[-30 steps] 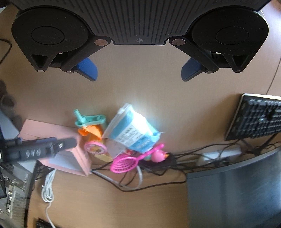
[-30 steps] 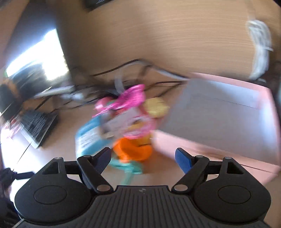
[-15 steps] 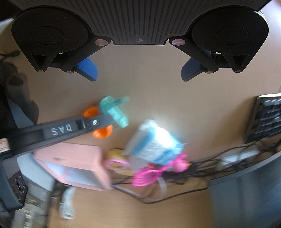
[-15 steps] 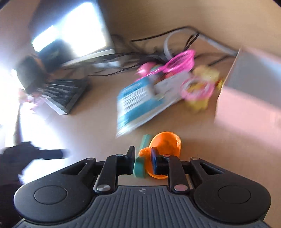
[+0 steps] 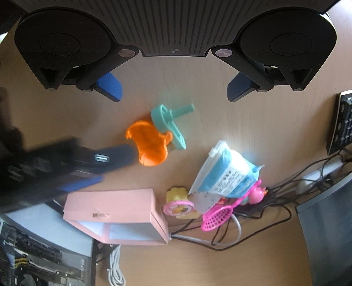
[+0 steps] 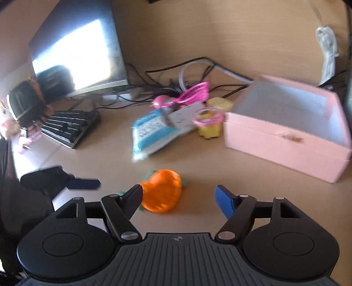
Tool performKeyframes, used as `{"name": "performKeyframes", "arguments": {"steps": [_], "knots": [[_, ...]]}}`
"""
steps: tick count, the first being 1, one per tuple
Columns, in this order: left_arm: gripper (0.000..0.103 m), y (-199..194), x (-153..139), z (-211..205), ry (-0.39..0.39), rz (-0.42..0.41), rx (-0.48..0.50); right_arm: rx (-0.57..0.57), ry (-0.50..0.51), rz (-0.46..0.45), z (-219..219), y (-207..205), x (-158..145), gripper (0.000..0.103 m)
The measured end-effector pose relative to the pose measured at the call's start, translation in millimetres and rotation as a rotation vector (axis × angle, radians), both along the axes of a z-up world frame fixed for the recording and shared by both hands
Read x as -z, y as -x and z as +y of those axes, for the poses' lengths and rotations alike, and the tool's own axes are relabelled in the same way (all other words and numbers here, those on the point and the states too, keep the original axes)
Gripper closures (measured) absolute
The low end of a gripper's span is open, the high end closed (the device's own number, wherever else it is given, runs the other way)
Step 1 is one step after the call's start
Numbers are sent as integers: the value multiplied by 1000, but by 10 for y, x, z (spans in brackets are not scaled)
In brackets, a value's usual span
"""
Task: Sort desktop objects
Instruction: 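Grasp the orange toy with the right gripper and lift it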
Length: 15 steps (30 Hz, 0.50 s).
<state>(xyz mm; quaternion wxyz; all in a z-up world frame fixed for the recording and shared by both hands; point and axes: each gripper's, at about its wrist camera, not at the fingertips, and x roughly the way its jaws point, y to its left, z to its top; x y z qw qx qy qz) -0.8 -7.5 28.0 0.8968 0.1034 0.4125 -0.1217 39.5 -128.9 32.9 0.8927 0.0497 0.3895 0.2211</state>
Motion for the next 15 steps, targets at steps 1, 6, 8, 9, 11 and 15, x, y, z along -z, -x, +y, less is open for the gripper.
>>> {"name": "performKeyframes", "arguments": {"steps": [1, 6, 8, 9, 11, 15], "knots": [[0, 21, 11, 13, 1, 6, -4, 4, -12, 14, 79, -82, 62, 30], [0, 62, 25, 74, -2, 18, -33, 19, -67, 88, 226, -328, 274, 58], [0, 54, 15, 112, 2, 16, -45, 32, -40, 68, 174, -294, 237, 59], [0, 42, 15, 123, 5, 16, -50, 46, -12, 52, 129, -258, 224, 59], [0, -2, 20, 125, 8, 16, -58, 88, 10, 47, -37, -174, 199, 59], [0, -110, 31, 38, 31, 14, -51, 179, 45, 28, -362, 49, 153, 59]]}}
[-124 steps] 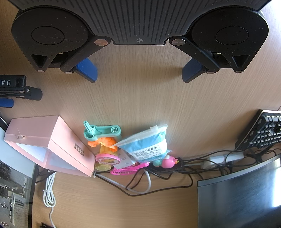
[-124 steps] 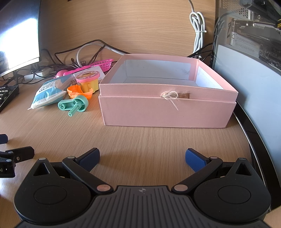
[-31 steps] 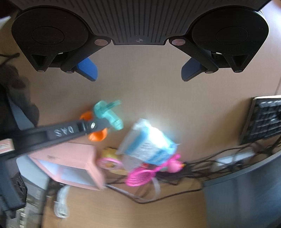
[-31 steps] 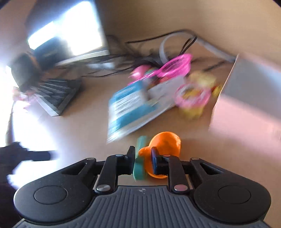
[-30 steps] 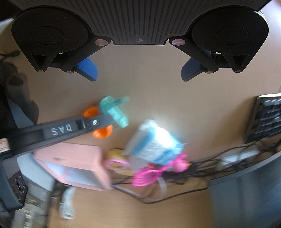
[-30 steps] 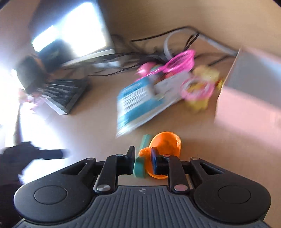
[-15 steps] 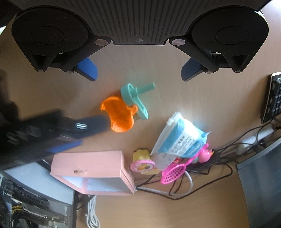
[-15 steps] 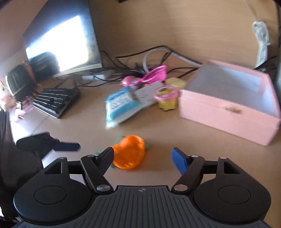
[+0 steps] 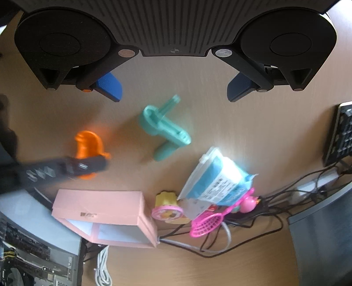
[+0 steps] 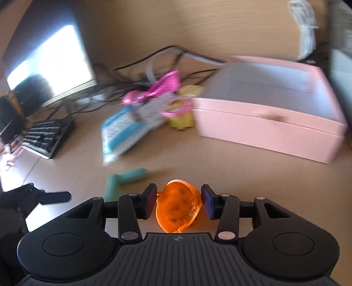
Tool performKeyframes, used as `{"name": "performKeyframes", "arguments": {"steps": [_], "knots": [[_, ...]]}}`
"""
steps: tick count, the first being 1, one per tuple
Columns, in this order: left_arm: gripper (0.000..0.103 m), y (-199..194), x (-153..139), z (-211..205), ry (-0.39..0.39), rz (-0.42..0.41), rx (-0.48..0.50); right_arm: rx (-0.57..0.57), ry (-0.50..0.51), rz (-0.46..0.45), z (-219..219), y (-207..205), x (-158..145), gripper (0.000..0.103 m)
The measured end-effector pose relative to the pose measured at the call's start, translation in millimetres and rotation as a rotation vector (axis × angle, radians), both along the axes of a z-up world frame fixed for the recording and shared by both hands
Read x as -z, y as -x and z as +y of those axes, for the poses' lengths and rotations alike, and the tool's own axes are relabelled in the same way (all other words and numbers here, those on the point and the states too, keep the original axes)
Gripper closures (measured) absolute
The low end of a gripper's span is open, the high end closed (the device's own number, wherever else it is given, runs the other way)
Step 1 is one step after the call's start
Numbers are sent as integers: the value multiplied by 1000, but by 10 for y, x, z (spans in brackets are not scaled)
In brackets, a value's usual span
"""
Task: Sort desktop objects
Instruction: 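Grasp the orange toy with the right gripper and lift it, then grasp the teal crank toy with the left gripper while the right holds the orange toy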
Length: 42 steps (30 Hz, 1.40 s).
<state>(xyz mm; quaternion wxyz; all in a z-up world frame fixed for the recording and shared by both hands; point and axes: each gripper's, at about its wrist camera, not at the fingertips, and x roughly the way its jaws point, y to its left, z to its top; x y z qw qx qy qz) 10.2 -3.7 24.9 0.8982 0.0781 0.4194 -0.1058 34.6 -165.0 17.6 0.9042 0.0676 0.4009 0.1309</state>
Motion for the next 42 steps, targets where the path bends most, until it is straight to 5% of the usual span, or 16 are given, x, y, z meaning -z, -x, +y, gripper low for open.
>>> {"name": "performKeyframes", "arguments": {"steps": [10, 19, 23, 26, 28, 30, 35, 42], "knots": [[0, -409, 51, -191, 33, 43, -10, 59, 77, -37, -212, 396, 19, 39], [0, -237, 11, 210, -98, -38, -134, 38, 90, -58, -191, 485, 38, 35], [0, -149, -20, 372, 8, -27, -143, 14, 108, -73, -87, 463, 86, 34], [0, -156, 6, 301, 3, -53, -125, -7, 134, -83, 10, 450, 115, 34], [5, -182, 26, 268, 5, -67, -124, -24, 153, -97, 57, 452, 122, 34], [35, -209, 38, 241, 14, -63, -103, -29, 161, -101, 73, 438, 129, 34], [55, -197, 31, 179, -4, -79, -84, -15, 174, -90, 59, 360, 177, 34], [56, -30, -122, 147, 19, -106, -70, -31, 196, -94, 115, 255, 254, 34]]}}
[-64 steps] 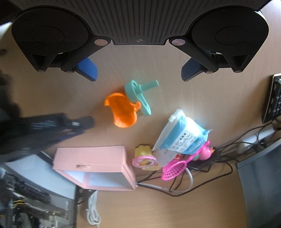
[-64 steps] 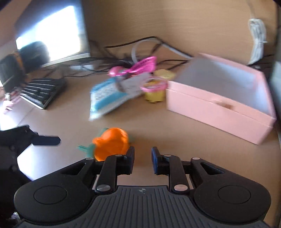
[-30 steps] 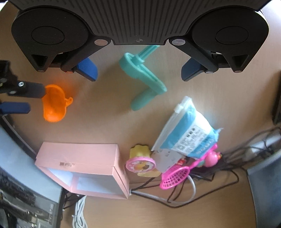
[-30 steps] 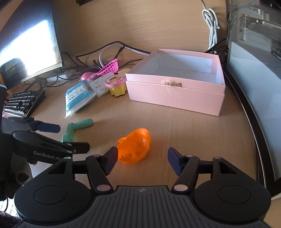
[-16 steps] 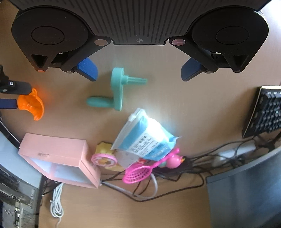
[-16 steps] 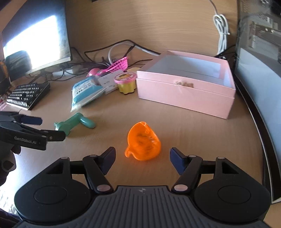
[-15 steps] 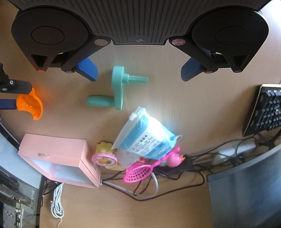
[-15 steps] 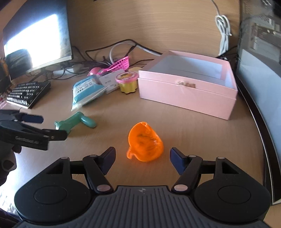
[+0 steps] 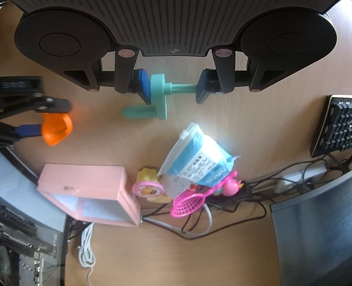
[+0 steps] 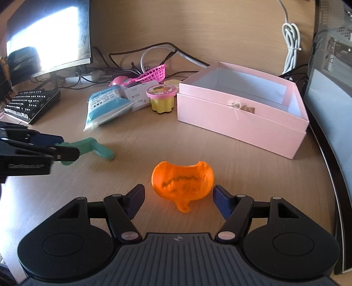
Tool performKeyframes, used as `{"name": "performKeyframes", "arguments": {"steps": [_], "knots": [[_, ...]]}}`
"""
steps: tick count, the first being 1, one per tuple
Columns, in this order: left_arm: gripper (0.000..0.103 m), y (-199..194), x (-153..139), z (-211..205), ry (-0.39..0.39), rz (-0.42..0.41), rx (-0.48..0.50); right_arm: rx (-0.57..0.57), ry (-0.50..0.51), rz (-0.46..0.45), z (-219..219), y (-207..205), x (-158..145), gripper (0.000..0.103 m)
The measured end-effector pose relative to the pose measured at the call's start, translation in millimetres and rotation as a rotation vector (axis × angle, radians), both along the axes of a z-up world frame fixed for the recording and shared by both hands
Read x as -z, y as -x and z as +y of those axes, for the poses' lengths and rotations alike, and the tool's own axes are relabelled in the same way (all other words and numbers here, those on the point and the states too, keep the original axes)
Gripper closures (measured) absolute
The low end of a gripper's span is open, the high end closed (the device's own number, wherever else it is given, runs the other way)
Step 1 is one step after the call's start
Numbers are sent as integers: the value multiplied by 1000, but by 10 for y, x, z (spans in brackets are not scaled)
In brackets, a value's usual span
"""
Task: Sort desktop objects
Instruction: 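Grasp the teal crank toy with the left gripper while the right holds the orange toy, then carry both toys into the pink box and open both grippers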
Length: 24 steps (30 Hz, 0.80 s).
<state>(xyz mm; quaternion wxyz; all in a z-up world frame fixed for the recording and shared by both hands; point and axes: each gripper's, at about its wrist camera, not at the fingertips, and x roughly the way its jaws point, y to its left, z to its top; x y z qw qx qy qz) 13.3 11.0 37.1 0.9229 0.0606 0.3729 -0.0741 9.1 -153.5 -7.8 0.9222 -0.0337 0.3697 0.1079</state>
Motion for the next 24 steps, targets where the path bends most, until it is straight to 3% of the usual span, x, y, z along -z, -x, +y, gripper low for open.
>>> {"name": "performKeyframes", "arguments": {"steps": [2, 4, 8, 15, 21, 24], "knots": [[56, 64, -60, -26, -1, -16, 9, 0, 7, -15, 11, -40, 6, 34], [56, 120, -108, -56, -4, -28, 16, -7, 26, -24, 27, -83, 8, 43], [56, 221, -199, -110, -7, -46, 32, -35, 39, -38, 32, -56, -60, 43], [56, 305, -591, -256, 29, -125, 117, -61, -28, -74, -221, 225, -524, 43], [56, -51, -1025, -560, 59, -235, 227, -9, -4, -239, -533, 231, -1206, 43], [56, -422, -1137, -736, 77, -271, 258, 55, 44, -304, -612, 13, -1286, 43]]}}
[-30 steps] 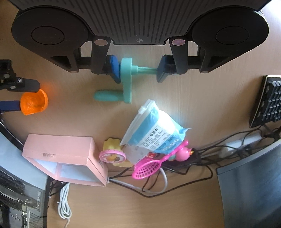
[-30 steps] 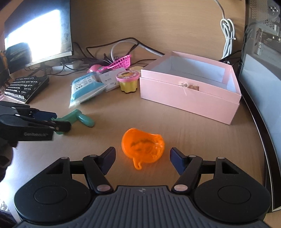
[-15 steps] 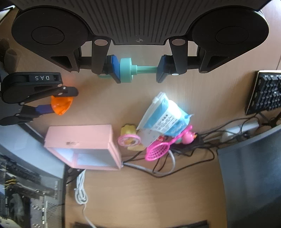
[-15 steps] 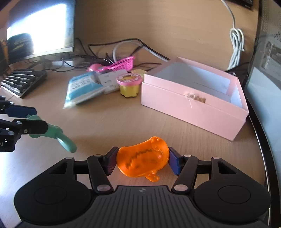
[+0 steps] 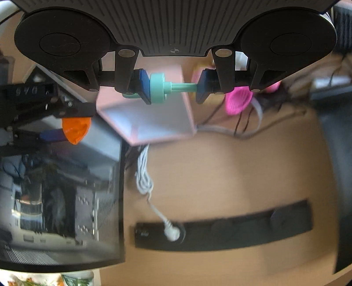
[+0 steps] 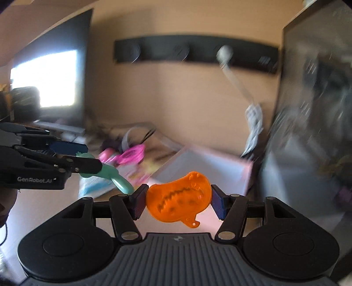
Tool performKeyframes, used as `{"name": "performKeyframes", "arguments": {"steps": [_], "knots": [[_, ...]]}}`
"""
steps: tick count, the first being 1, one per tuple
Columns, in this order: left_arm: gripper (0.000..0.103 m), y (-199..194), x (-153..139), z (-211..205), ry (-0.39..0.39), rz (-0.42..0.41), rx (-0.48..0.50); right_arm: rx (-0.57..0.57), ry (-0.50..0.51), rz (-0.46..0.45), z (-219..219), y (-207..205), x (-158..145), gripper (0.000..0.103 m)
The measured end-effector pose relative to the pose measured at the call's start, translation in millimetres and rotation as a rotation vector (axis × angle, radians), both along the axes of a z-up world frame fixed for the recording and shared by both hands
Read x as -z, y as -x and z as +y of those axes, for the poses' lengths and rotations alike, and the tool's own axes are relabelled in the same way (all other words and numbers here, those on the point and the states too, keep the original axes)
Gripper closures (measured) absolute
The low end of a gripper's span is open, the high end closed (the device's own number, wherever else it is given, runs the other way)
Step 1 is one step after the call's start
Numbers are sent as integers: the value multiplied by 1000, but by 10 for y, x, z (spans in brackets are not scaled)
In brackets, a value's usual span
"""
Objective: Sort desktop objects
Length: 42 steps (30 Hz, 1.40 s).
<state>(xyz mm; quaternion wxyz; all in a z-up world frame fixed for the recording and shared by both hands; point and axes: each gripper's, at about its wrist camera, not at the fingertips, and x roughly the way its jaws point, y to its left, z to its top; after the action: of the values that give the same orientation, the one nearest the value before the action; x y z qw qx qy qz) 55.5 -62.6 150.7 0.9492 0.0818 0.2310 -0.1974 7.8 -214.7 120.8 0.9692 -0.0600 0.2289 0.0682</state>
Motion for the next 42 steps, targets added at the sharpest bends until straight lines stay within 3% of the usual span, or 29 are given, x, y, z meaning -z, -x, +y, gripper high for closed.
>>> {"name": "performKeyframes", "arguments": {"steps": [6, 7, 9, 12, 17, 24, 26, 32, 35, 38, 39, 40, 42], "knots": [[52, -925, -196, -322, 36, 4, 62, 89, -7, -4, -75, -702, 164, 43], [47, -1078, -226, -378, 35, -6, 76, 107, 9, -10, -97, -822, 211, 42], [16, -1261, -245, -415, 25, -39, 71, 157, 21, 9, -127, -1075, 311, 37], [7, -1326, -144, -235, 31, -73, 16, 176, -35, 64, -189, -1188, 412, 35], [7, -1227, 396, 253, 33, 72, -143, 108, -21, 118, -32, -1164, 620, 32], [7, -828, 1224, 514, -143, 217, -299, -103, 3, 131, 648, -1218, 709, 32], [5, -818, 1312, 650, -170, 227, -372, -159, 33, 138, 882, -1287, 759, 32], [6, -766, 1305, 1174, -145, 251, -557, -248, 134, 186, 1378, -1665, 890, 32], [5, -638, 1260, 1413, -72, 280, -569, -254, 139, 271, 1481, -1897, 1013, 32], [4, -481, 1215, 1451, -30, 292, -531, -270, 154, 298, 1563, -1929, 1128, 34], [4, -425, 1215, 1437, -24, 293, -506, -271, 156, 306, 1579, -1902, 1140, 43], [4, -356, 1210, 1403, -22, 294, -482, -289, 132, 339, 1578, -1869, 1142, 49], [3, -237, 1213, 1324, -18, 304, -423, -392, 9, 430, 1531, -1752, 1064, 49]]}}
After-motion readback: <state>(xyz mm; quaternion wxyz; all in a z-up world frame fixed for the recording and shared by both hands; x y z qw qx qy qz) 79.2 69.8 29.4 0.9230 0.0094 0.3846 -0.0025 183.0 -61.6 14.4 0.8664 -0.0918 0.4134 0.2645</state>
